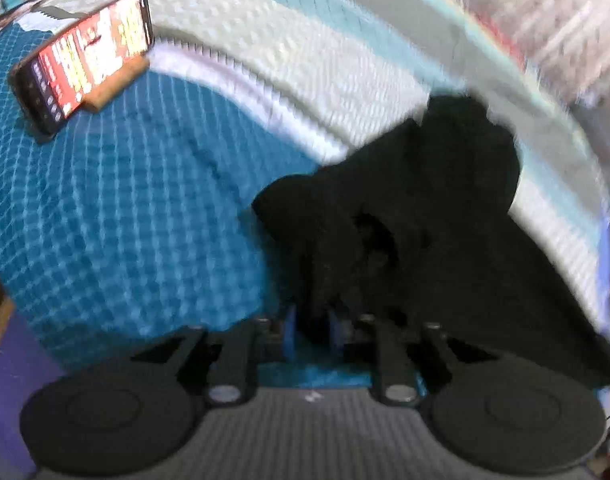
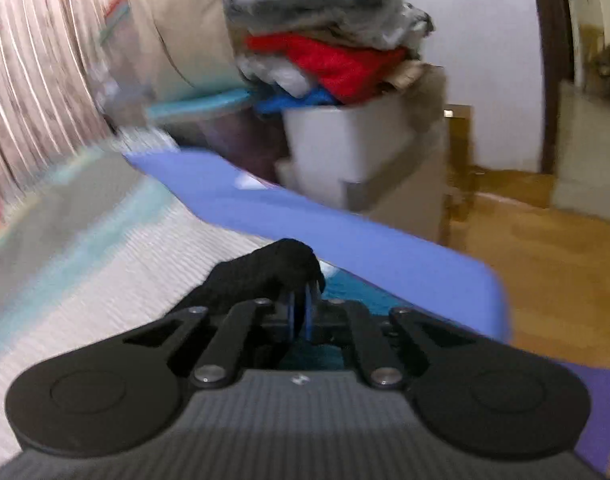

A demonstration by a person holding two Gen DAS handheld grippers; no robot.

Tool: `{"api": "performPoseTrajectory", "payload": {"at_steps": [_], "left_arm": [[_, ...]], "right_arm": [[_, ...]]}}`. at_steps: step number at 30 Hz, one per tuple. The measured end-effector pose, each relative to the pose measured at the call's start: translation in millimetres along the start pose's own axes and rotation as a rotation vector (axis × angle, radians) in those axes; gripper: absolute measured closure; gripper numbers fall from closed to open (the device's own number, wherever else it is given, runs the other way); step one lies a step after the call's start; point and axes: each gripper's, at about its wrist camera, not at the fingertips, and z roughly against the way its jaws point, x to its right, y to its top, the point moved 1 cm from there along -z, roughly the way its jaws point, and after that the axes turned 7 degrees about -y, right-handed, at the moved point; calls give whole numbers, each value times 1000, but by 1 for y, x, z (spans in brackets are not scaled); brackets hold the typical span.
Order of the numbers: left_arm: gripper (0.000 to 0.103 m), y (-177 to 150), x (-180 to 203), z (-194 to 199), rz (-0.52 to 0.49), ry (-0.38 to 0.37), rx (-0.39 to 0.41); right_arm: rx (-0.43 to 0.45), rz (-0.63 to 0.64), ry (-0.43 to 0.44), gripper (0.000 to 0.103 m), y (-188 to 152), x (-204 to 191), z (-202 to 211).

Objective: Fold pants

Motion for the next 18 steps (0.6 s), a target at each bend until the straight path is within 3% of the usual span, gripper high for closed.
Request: {"api": "performPoseTrajectory", "payload": {"at_steps": [2, 4, 6, 8, 12, 18], "left_arm": [[67, -9, -5, 4, -34, -28, -15], [64, -12, -15, 22, -37, -90, 28], [63, -2, -21, 42, -39, -111, 105], [63, 21, -21, 50, -63, -74, 175], [65, 85, 10, 17, -214, 12, 248], [63, 158, 76, -108, -427, 64, 190]], "right_arm": [[-12, 21, -92, 66, -6, 14, 1], [30, -63, -103, 53, -5, 34, 11], [68, -119, -107, 53, 1, 43, 23], [109, -134, -63, 52, 6, 37, 36], [128, -64, 138, 52, 10, -21, 55], [-10, 140, 517, 53, -3, -151, 60]]}}
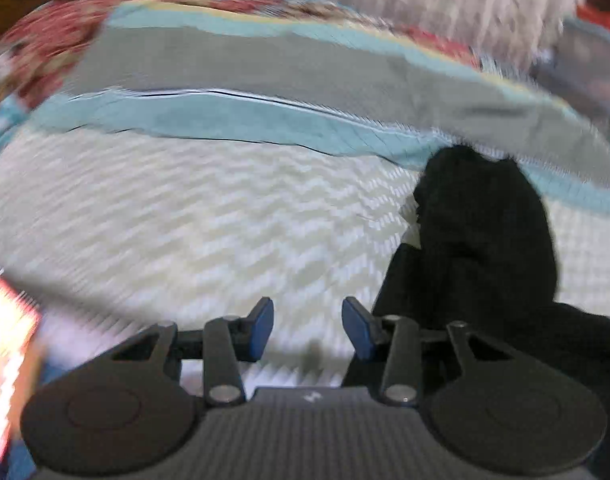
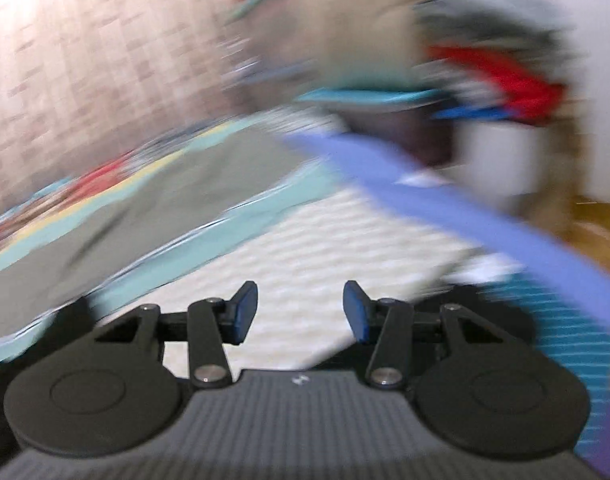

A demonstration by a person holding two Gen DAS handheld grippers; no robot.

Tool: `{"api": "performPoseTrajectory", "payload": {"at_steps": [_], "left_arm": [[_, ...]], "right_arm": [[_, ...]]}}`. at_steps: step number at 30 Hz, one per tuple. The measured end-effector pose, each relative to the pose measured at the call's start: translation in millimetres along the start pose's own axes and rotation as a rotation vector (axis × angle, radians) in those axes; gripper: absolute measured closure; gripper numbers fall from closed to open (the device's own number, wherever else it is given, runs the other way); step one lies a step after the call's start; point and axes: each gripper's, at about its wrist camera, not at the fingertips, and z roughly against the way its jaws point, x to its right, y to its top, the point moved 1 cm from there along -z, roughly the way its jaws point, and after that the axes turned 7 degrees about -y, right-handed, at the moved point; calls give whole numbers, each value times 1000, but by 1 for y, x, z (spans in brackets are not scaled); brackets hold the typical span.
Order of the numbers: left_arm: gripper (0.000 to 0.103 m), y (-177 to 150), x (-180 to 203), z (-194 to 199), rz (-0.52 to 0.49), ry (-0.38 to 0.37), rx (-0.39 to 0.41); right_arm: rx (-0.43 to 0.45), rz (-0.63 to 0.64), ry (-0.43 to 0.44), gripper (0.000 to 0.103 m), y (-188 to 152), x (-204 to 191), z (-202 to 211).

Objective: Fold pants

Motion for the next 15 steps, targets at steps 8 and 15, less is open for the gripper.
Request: {"api": "performPoseTrajectory", "payload": {"at_steps": [8, 15], "left_arm": [[53, 13, 64, -84, -126, -133, -119], [92, -4, 100, -41, -261, -96, 53]], "right_arm": [[-214, 215, 244, 51, 2, -142, -122], [-405, 96, 258, 47, -24, -213, -232]]}}
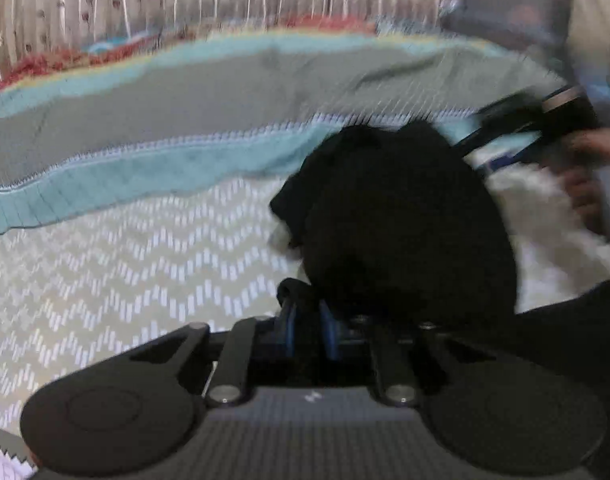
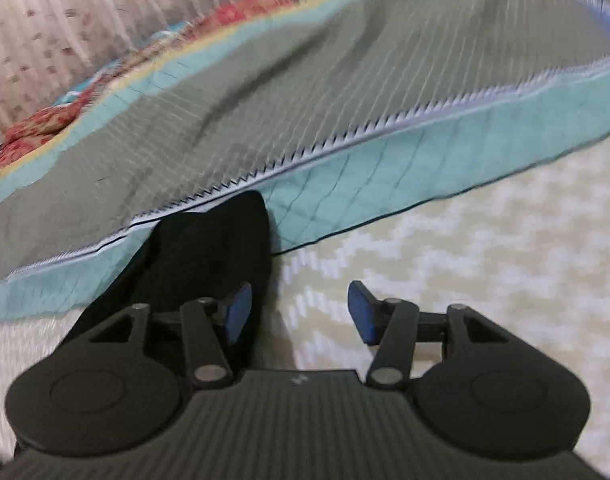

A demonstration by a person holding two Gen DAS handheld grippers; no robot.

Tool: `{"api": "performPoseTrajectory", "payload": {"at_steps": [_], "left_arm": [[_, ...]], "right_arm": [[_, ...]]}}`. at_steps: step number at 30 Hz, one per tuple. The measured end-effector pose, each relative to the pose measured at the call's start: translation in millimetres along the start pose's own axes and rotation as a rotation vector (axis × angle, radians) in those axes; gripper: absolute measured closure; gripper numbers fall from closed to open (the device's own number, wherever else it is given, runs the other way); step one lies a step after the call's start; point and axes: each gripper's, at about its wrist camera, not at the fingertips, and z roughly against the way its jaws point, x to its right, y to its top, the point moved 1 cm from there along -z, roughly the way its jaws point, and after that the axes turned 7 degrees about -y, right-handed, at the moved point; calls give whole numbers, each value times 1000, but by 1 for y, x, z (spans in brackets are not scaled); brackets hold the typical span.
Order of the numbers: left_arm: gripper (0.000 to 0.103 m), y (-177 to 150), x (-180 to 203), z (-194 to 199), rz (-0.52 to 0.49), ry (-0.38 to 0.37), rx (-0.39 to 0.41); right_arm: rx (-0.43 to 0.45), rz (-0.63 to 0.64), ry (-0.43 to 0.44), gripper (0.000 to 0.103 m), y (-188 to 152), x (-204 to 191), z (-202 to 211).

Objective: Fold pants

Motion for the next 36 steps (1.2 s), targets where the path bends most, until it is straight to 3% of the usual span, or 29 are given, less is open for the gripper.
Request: {"api": "performPoseTrajectory", "payload": {"at_steps": [1, 2, 4, 5, 9, 12, 14, 15, 16, 17, 19, 20, 23, 25, 29, 31, 33, 34, 35, 36], "left_arm": [[93, -2, 2, 11, 3, -11, 29], [94, -1, 4, 23, 4, -13, 55], [94, 0, 3, 44, 12, 5, 107], [94, -2, 1, 55, 24, 21, 134], [94, -17, -14, 107, 114, 52, 251], [94, -39, -5, 149, 104, 32, 328], [93, -57, 4, 165, 72, 13, 338], [93, -64, 8, 168, 53, 0, 328], [92, -71, 11, 169, 32, -11, 311], [87, -76, 14, 169, 15, -15, 296], [82, -80, 20, 160, -19, 1, 256], [67, -76, 21, 155, -29, 19, 237], [36, -64, 17, 159, -18, 28, 281], [19, -54, 12, 163, -15, 8, 324], [7, -42, 8, 152, -65, -55, 338], [7, -38, 7, 129, -114, -40, 282], [7, -35, 0, 100, -123, -61, 179], [15, -35, -4, 88, -102, -74, 131], [54, -35, -8, 77, -75, -77, 93], [73, -35, -11, 71, -62, -75, 63]], "right_arm": [[-11, -28, 19, 47, -10, -6, -7], [0, -31, 24, 56, -12, -12, -8], [15, 44, 53, 96, -17, -29, 4], [75, 49, 53, 96, -16, -30, 25], [258, -27, 202, 96, -13, 4, 131], [310, 32, 236, 95, -38, 37, 202], [301, 79, 213, 83, -63, 62, 235], [305, 105, 172, 71, -73, 71, 245], [332, 123, 85, 39, -81, 80, 253], [381, 129, -15, 26, -85, 83, 254], [414, 170, -104, 27, -79, 78, 249], [408, 186, -99, 27, -70, 71, 245], [387, 264, -21, 27, -38, 28, 216], [317, 377, 57, 28, -22, -17, 178], [158, 698, 120, 22, -24, -108, 97], [100, 830, 81, 23, -35, -146, 50], [5, 874, 37, 23, -43, -169, 9], [-33, 866, 19, 25, -50, -171, -2], [-57, 845, 9, 40, -59, -167, -7], [-69, 819, 34, 55, -56, -167, -10]]}}
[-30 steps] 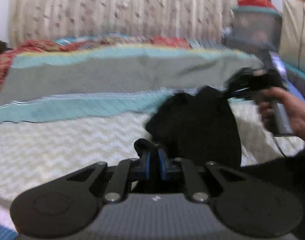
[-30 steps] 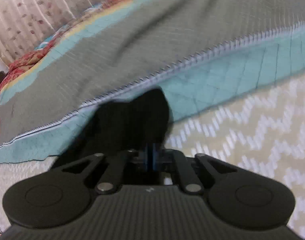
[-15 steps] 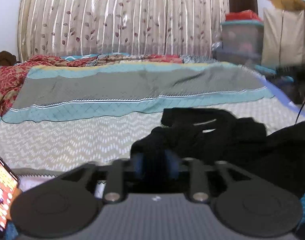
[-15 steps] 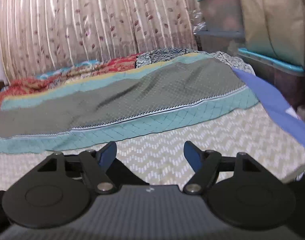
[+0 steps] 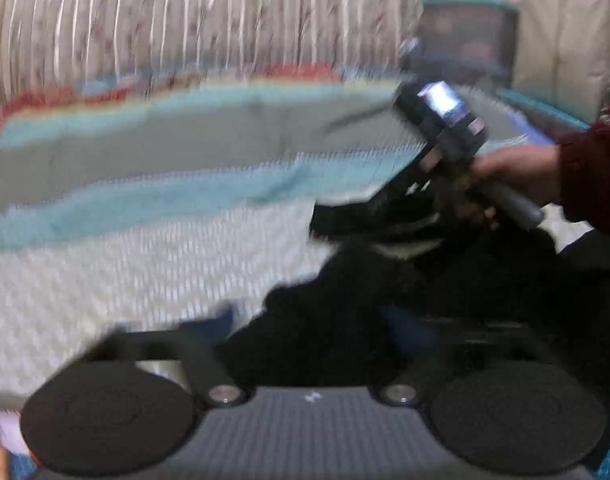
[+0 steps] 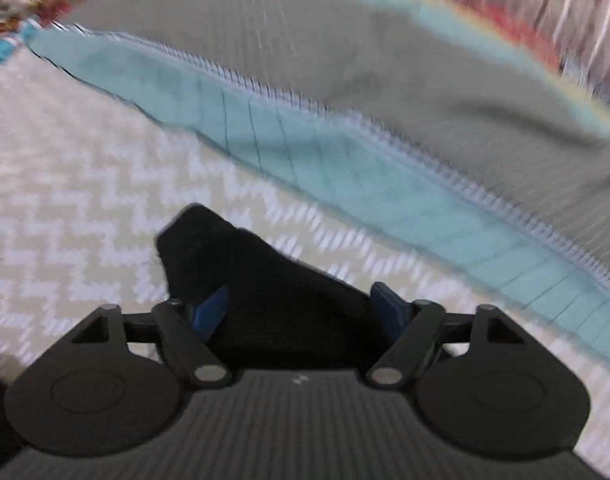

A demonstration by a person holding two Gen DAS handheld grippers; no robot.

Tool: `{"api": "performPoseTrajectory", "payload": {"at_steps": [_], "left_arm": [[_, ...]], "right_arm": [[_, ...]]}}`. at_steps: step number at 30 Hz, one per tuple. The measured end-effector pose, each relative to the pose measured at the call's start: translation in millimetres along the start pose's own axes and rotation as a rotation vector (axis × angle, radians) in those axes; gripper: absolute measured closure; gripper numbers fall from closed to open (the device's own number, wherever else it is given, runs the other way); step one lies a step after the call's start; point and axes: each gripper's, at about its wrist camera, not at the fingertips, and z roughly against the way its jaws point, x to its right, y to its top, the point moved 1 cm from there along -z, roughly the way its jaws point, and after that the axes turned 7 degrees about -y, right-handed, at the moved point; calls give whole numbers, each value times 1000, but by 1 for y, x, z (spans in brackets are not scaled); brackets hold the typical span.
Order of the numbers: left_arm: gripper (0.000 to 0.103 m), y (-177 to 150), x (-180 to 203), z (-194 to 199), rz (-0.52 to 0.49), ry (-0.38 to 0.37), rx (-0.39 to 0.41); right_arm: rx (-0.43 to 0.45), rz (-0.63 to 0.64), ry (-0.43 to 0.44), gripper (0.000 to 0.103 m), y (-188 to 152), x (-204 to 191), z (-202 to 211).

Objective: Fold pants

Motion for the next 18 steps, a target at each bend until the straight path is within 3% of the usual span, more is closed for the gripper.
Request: {"api": "performPoseTrajectory", "payload": {"at_steps": [1, 2, 4, 7, 11, 13, 17, 18], "left_arm": [[84, 2, -1, -1, 2, -4, -9], [85, 4, -3, 2, 4, 11, 18], [86, 9, -8, 18, 10, 71, 110], [86, 16, -25, 47, 96, 150, 226], [86, 11, -48, 81, 202, 256, 317], [86, 5, -55, 91, 248, 289, 319], [86, -10, -49, 105, 272, 289, 327], [86, -13, -43, 110, 257, 319, 333]], "right_arm": [[15, -20, 22, 87, -4, 6, 11], [49, -42, -10, 95, -5, 14, 25], [136, -146, -80, 95, -2, 47, 62], [265, -410, -214, 95, -13, 131, 135], [386, -747, -466, 95, -63, 238, 229], [407, -885, -547, 95, -103, 275, 266], [355, -1129, -562, 98, -193, 309, 309], [337, -1156, -577, 100, -210, 310, 314]]}}
